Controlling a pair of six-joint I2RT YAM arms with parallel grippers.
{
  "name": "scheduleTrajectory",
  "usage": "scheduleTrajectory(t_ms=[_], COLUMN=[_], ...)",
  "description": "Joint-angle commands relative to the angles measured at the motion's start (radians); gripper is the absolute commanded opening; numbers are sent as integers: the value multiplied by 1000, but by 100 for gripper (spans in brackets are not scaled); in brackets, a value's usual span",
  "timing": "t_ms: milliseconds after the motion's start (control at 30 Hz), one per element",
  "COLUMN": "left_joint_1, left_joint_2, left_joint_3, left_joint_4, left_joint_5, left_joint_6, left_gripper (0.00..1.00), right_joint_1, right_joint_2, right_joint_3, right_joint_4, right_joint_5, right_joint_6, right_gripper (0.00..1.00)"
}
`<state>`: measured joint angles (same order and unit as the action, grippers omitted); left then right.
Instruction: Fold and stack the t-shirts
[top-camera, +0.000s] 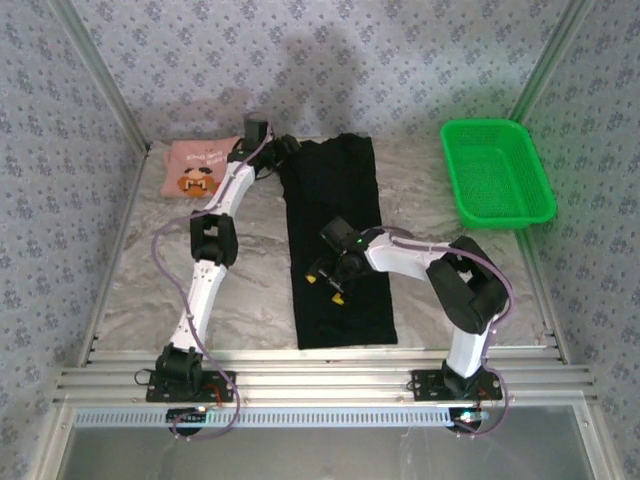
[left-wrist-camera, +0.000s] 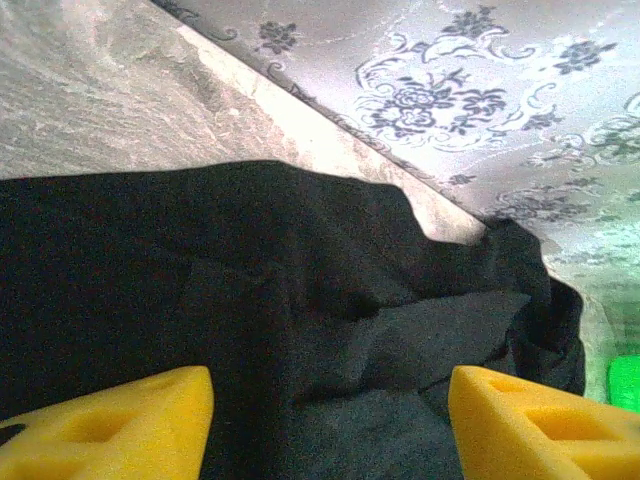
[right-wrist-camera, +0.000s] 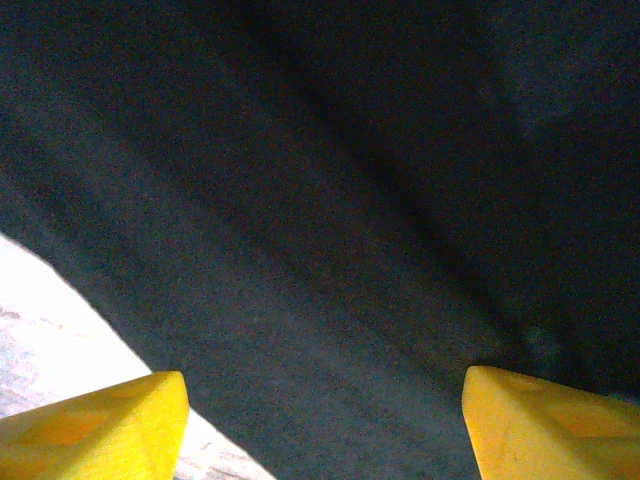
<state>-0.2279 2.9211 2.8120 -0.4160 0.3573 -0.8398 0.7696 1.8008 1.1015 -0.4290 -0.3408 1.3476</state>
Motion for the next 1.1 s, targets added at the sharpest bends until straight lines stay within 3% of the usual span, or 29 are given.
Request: scheduleTrajectory(t_ms=[0, 200, 300, 400, 500, 633, 700, 867, 1067], left_joint_1=[15, 8, -40, -118, -200, -230, -239, -328, -530], left_joint_2=[-109, -360, -496, -652, -883, -1267, -1427, -1720, -2083], left_joint_3=[32, 30, 25, -65, -383, -1034, -1257, -1603, -1995], left_joint_4=[-24, -267, -483, -643, -617, -308, -232, -255, -232], left_joint_5=[72, 85, 47, -5, -49, -31, -58, -148, -282], left_joint_6=[0, 135, 263, 362, 379, 201, 134, 33, -194], left_gripper=[67, 72, 72, 73, 73, 75, 75, 77, 77], right_joint_1=[9, -10, -26, -85, -132, -170, -188, -235, -258], right_joint_2=[-38, -240, -402, -539, -630, -732, -789, -898, -986], right_joint_3=[79, 144, 101, -9, -80, -205, -276, -407, -546], right_joint_4=[-69, -308, -408, -452, -525, -548, -538, -543, -485], right_joint_5=[59, 105, 164, 127, 137, 136, 126, 94, 37], right_joint_6=[-8, -249, -366, -490, -577, -591, -578, -567, -563], right_gripper=[78, 87, 96, 97, 97, 96, 95, 95, 94])
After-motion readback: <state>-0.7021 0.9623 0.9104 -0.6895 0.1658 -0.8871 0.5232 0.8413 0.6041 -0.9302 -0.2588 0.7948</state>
